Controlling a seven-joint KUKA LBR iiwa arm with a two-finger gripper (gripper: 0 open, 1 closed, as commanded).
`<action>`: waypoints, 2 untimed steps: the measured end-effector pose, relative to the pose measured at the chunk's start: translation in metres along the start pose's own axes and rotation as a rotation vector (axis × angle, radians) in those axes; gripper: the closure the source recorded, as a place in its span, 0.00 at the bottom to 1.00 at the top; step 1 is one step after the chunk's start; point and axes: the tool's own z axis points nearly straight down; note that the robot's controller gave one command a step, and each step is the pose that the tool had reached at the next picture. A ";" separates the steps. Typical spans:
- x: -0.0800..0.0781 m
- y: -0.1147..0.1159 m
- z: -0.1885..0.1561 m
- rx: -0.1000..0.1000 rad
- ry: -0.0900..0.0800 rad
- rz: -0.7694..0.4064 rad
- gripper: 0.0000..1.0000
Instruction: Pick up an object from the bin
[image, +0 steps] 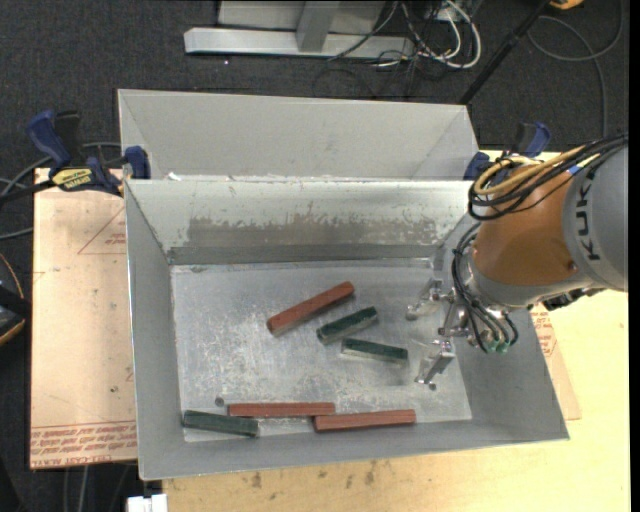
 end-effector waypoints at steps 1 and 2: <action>-0.011 0.034 0.023 0.003 -0.001 0.007 1.00; -0.011 0.034 0.023 0.003 -0.001 0.007 1.00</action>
Offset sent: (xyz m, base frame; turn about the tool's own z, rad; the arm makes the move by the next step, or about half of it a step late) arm 0.0000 0.0000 0.0000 0.0000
